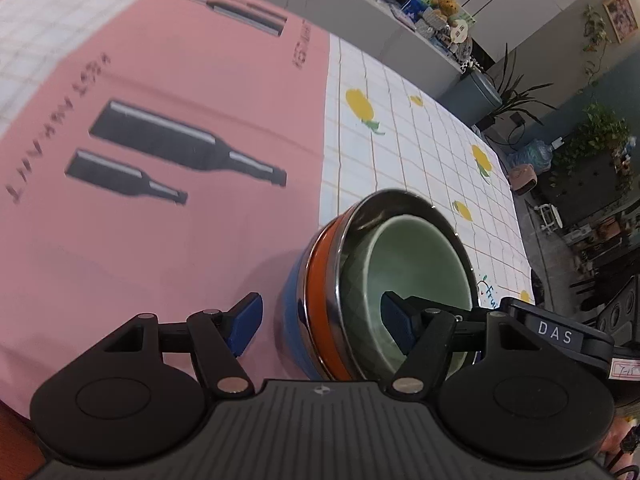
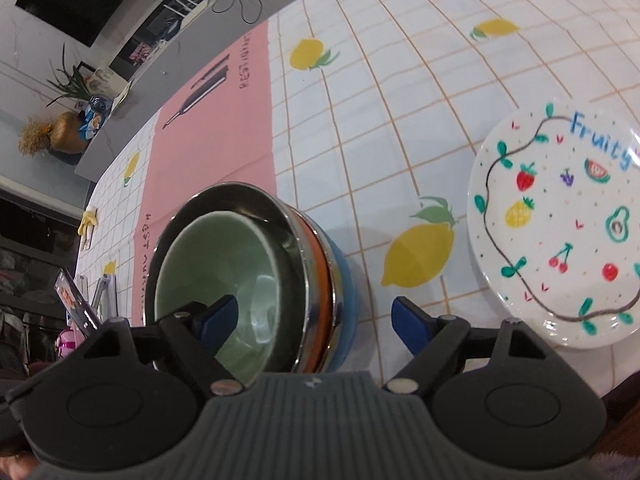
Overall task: Organize plates and bowls
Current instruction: 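Close both grippers on the steel bowl rim of the stack, then lift the bowl stack with both grippers and carry it over the 'Fruity' plate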
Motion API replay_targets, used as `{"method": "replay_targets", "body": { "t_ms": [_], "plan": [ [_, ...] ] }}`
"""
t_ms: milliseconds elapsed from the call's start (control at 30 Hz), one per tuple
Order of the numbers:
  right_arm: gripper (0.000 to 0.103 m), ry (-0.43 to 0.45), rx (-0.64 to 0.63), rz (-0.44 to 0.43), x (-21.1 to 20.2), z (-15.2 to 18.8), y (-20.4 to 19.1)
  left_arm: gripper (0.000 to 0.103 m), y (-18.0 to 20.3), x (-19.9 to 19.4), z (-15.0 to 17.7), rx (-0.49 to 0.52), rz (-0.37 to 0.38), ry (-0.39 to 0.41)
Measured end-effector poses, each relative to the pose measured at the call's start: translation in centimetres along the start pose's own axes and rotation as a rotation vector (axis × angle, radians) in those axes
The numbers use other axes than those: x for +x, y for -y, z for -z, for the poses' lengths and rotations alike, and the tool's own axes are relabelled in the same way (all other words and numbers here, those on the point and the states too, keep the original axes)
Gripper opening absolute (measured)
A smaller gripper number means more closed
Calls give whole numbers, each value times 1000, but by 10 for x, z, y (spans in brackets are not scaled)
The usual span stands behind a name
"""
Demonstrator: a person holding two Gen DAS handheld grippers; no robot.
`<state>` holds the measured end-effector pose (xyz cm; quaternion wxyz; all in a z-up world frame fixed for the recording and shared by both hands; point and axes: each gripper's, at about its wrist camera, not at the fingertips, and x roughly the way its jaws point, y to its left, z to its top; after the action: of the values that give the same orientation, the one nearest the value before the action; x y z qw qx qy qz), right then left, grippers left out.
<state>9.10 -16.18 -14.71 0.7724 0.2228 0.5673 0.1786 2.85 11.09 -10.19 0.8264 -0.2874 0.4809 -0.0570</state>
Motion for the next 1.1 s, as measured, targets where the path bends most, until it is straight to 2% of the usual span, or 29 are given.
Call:
{"method": "replay_targets", "body": {
  "t_ms": [167, 300, 467, 533, 833, 1100],
  "plan": [
    [78, -24, 12, 4, 11, -1, 0, 74, -5, 9, 2, -34, 6, -22],
    [74, -39, 20, 6, 19, -3, 3, 73, -11, 16, 2, -79, 17, -39],
    [68, -34, 33, -25, 20, -6, 5, 62, -11, 19, 0, -91, 38, -33],
    [60, -35, 43, -52, 20, -7, 6, 55, -11, 19, 0, -98, 48, -32],
    [54, -44, 112, -94, 18, -8, 19, 54, -4, 19, -2, -94, 12, -29],
    [50, -37, 103, -106, 15, -6, 18, 54, 0, 16, -1, -82, -13, -14]
  ]
}}
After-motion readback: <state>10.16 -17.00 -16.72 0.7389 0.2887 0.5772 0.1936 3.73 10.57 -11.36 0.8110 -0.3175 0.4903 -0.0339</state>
